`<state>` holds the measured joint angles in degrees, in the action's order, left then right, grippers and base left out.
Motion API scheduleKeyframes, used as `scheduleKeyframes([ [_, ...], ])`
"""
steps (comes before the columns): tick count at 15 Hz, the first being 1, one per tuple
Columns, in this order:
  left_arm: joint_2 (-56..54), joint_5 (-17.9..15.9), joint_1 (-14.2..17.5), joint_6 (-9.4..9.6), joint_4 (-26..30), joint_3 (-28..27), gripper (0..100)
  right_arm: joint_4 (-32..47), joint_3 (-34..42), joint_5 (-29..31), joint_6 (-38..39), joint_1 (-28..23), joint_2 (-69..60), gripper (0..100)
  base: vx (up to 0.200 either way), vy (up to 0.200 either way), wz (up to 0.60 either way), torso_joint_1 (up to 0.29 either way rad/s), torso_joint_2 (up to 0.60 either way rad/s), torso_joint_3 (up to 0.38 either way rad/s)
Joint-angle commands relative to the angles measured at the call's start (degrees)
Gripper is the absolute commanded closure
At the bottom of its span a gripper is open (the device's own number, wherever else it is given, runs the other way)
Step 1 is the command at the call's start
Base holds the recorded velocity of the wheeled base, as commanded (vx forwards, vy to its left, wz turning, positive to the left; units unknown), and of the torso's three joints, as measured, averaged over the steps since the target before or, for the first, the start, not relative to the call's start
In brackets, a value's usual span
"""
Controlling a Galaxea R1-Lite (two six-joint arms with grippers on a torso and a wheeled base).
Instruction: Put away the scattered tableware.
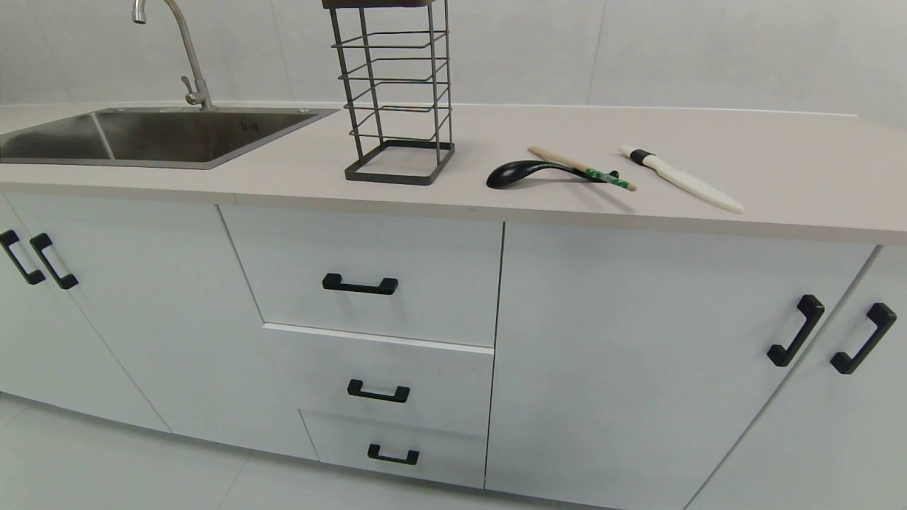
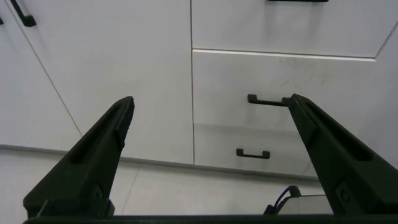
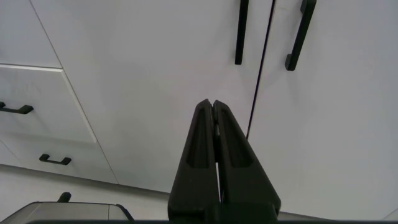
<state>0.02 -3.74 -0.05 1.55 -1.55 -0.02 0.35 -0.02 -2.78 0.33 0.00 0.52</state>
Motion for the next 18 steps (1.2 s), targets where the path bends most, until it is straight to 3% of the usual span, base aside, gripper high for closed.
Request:
scheduleKeyframes([
  [1, 0.06, -0.48, 0.05, 1.7, -4.78, -2.7, 0, 0.0, 0.02, -0.03, 0.02, 0.0, 0.09, 100, 0.0, 0.0, 0.0, 0.0, 0.0, 0.0],
  [2, 2.79, 0.14, 0.14, 1.26, -10.58, -10.79, 0, 0.0, 0.02, -0.03, 0.02, 0.0, 0.09, 100, 0.0, 0.0, 0.0, 0.0, 0.0, 0.0],
  [3, 6.39, 0.93, -0.04, -1.2, -10.14, -16.32, 0, 0.0, 0.02, -0.03, 0.02, 0.0, 0.09, 100, 0.0, 0.0, 0.0, 0.0, 0.0, 0.0],
  [6, 8.59, -0.04, -1.18, -0.14, -6.19, -16.06, 0, 0.0, -0.06, -0.03, 0.02, 0.0, 0.09, 100, 0.0, 0.0, 0.0, 0.0, 0.0, 0.0],
  [7, 14.48, -5.49, -2.32, 7.07, -5.13, -15.97, 0, 0.0, -0.06, -0.03, 0.02, 0.0, 0.09, 100, 0.0, 0.0, 0.0, 0.0, 0.0, 0.0],
  [9, 18.34, -6.72, -2.32, 10.32, -4.96, -15.8, 0, 0.0, 0.02, -0.03, 0.02, 0.0, 0.09, 100, 0.0, 0.0, 0.0, 0.0, 0.0, 0.0],
  [10, 20.81, -6.8, -2.32, 13.39, -4.96, -15.62, 0, 0.0, 0.02, -0.03, 0.02, -0.09, 0.09, 100, 0.0, 0.0, 0.0, 0.0, 0.0, 0.0],
  [12, 25.38, -7.24, -2.68, 22.09, -5.13, -15.27, 0, 0.0, -0.06, -0.03, 0.02, 0.0, 0.09, 100, 0.0, 0.0, 0.0, 0.0, 0.0, 0.0],
  [15, 30.83, -13.84, -7.33, 32.47, -4.87, -15.62, 0, 0.0, -0.06, -0.03, 0.02, 0.0, 0.09, 100, 0.0, 0.0, 0.0, 0.0, 0.0, 0.0],
  [16, 32.93, -14.8, -8.92, 34.22, -4.69, -15.18, 0, 0.0, 0.02, -0.03, 0.02, 0.0, 0.09, 100, 0.0, 0.0, 0.0, 0.0, 0.0, 0.0],
  [17, 33.29, -14.8, -9.18, 34.49, -4.69, -14.92, 0, 0.0, -0.06, -0.03, 0.02, 0.0, 0.09, 100, 0.0, 0.0, 0.0, 0.0, 0.0, 0.0],
  [18, 35.48, -14.71, -9.62, 36.86, -4.78, -13.42, 0, 0.0, 0.02, -0.03, 0.02, 0.0, 0.09, 100, 0.0, 0.0, 0.0, 0.0, 0.0, 0.0],
])
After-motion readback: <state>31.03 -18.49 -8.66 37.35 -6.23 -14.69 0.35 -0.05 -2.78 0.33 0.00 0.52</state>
